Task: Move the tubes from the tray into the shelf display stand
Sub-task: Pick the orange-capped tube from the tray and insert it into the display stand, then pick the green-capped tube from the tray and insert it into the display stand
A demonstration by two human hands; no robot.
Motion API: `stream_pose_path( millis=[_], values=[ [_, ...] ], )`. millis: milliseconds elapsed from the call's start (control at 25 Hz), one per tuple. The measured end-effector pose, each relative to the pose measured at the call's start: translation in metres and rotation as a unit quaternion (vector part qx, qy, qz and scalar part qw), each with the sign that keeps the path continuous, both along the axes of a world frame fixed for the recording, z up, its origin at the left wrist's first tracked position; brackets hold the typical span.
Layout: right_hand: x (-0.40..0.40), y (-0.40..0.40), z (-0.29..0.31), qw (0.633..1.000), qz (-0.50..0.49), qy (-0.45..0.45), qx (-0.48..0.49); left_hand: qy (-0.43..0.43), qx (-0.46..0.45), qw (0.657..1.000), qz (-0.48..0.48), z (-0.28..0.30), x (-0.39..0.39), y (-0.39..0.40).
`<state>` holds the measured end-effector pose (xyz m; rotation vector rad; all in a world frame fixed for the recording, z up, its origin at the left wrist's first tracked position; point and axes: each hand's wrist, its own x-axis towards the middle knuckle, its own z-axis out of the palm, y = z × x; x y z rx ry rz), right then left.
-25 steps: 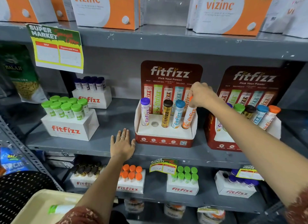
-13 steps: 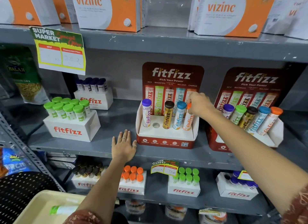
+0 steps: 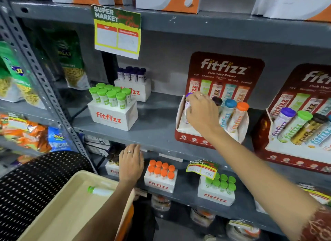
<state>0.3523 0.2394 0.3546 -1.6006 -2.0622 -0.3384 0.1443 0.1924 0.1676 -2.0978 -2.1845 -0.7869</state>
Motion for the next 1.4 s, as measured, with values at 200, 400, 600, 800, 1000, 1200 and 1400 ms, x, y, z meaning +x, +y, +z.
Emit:
stream_pose_path(
  millis=[200,400,600,800,1000,1200,1400],
  values=[
    [-0.094,-0.017,-0.069,0.986,0.156,0.008,-0.055,0.01,-0.129,0.99,0.063,-0.053,-0.076,-0.054],
    [-0.173,-0.04,-0.156,0.952,0.226,-0.042,-0.204,0.01,-0.22,0.97,0.107,-0.105,-0.123,-0.099],
    [-0.225,-0.051,-0.234,0.906,0.201,-0.095,-0.361,-0.025,-0.3,0.943,0.143,-0.16,-0.155,-0.13],
    [-0.248,-0.062,-0.293,0.885,0.166,-0.157,-0.405,-0.028,-0.341,0.927,0.152,-0.198,-0.161,-0.15],
    [-0.26,-0.072,-0.316,0.89,0.156,-0.236,-0.358,-0.05,-0.341,0.927,0.15,-0.217,-0.158,-0.156],
    [-0.267,-0.071,-0.326,0.889,0.138,-0.245,-0.362,-0.041,-0.374,0.915,0.147,-0.215,-0.158,-0.153],
    [-0.261,-0.066,-0.325,0.868,0.077,-0.011,-0.49,-0.056,-0.383,0.91,0.15,-0.209,-0.158,-0.152]
  ],
)
